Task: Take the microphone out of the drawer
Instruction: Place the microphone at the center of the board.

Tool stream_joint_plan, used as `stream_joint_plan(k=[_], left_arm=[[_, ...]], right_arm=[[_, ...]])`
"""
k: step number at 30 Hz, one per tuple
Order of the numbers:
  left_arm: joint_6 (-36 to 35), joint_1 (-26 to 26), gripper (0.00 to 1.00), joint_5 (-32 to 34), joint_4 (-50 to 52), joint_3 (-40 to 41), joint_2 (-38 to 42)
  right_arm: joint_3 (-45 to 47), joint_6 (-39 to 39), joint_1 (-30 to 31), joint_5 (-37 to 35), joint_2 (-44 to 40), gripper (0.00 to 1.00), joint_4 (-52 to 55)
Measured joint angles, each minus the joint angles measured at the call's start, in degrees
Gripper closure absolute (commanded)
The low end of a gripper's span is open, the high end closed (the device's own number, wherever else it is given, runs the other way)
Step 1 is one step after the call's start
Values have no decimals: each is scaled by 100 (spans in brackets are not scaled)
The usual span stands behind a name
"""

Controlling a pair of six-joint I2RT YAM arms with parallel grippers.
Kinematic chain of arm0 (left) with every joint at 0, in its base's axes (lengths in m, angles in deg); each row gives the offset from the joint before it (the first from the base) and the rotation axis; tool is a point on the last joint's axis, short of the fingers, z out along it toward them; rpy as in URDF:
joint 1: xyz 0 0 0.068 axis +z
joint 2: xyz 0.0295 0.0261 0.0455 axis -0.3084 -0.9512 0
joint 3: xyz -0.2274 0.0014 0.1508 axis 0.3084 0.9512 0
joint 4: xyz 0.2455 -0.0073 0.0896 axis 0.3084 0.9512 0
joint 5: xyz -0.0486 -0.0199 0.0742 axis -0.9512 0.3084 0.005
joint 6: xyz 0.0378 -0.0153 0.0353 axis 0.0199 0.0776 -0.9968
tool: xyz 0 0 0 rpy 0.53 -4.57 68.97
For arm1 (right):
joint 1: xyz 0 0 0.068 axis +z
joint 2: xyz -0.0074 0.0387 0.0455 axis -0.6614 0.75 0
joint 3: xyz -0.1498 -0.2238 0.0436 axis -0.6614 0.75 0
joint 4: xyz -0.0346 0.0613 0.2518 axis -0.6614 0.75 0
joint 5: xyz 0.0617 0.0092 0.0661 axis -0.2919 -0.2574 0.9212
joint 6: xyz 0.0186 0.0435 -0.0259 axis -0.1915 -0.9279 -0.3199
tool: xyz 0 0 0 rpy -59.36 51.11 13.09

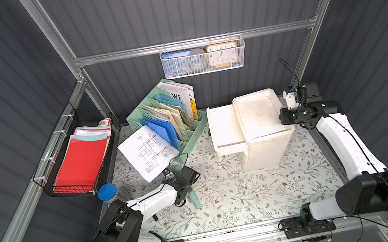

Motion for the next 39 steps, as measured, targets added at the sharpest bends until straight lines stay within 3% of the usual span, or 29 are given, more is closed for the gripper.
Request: stream_joint_plan(k=[4,17,18,20,39], left_arm=[[-136,-7,35,-52,83,-234,-243],[-201,-7,25,-96,343,-358,-273],[-221,-7,7,-103,396,-385,-269],[-278,-7,1,-109,492,-468,-256],[-949,-7,1,-164,682,-1996,28]], right_arm=[[4,0,-2,2,-4,92,-4],[11,0,-2,2,-9,92,-9],[11,0,-2,2,-9,92,-9],[11,0,-2,2,-9,92,-9],[11,0,-2,2,-9,89,-9]])
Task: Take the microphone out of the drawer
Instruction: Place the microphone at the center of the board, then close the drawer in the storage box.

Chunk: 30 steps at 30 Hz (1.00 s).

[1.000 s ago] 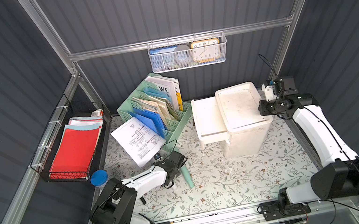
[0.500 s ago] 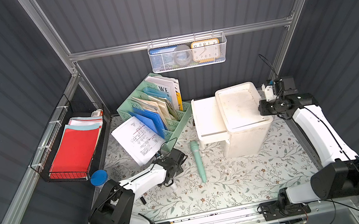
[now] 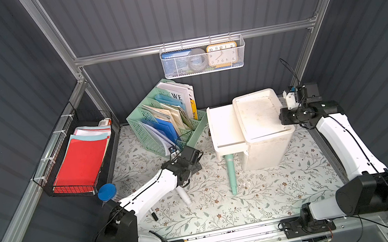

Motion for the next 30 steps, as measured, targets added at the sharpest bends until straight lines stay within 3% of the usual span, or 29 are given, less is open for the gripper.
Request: stream_joint_plan(k=[12,20,25,30], left_arm=[[-319,0,2,-11,107,-920,310],[-660,2,13,-490,-348,-1248,586],[-909,2,36,-892,-584,-1711,579],[-1104,2,79,-1331,-918,-2229,463]], right_arm=[[-2,0,0,0,0,89,0],[-2,0,0,0,0,89,0],[-2,0,0,0,0,90,0],[-2,0,0,0,0,90,0]])
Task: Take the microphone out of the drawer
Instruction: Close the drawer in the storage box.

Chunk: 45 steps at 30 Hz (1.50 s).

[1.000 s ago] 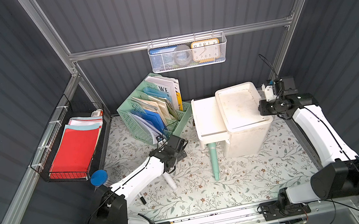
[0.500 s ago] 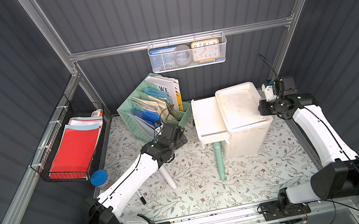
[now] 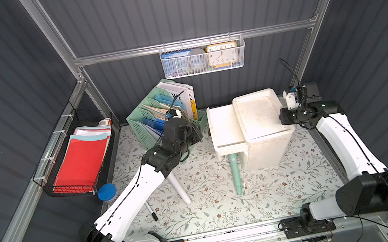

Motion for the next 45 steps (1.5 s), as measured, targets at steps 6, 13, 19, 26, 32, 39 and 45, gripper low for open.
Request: stream_joint_plan(k=[6,13,19,26,32,39,45], left_arm=[[-70,57,100,-352,-94,-155,-555],[87,192,100,-428,52,-155,-1213],[269,238,100,-525,50,-264,-1574],[337,240,100,-1102,-201,-457,-1985],[330,326,100,-1530,-448,-496,-2050],[389,315,100,-2009,-820,-568,-2173],[501,238,100,-2396,-1075,-750,-2382]], right_arm=[[20,0,0,0,-24,90,-7],[42,0,0,0,-44,90,-20],[61,0,-4,28,-66,91,-28],[68,-4,-11,35,-70,93,-33],[72,-37,-31,37,-70,93,-33],[70,-37,-33,39,-70,94,-33],[70,-31,-31,46,-70,94,-33]])
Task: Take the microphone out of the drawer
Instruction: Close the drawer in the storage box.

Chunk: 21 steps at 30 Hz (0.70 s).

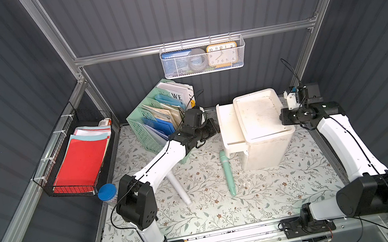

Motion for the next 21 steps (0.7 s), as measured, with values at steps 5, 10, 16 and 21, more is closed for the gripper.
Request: stream_joint_plan(k=[5,10,16,21], left_arm=[[81,-85,100,-236,-116,-214,-278],[120,-188,100,-448,-133,-472,-584],[122,-249,100,-667,-144,-723,-791],[122,-304,100,-820,-151,-883,-920]], right_arm=[[0,2,-2,0,2,94,-2],[0,9,0,2,2,94,0],[0,11,0,2,2,94,0],[0,11,0,4,2,94,0]])
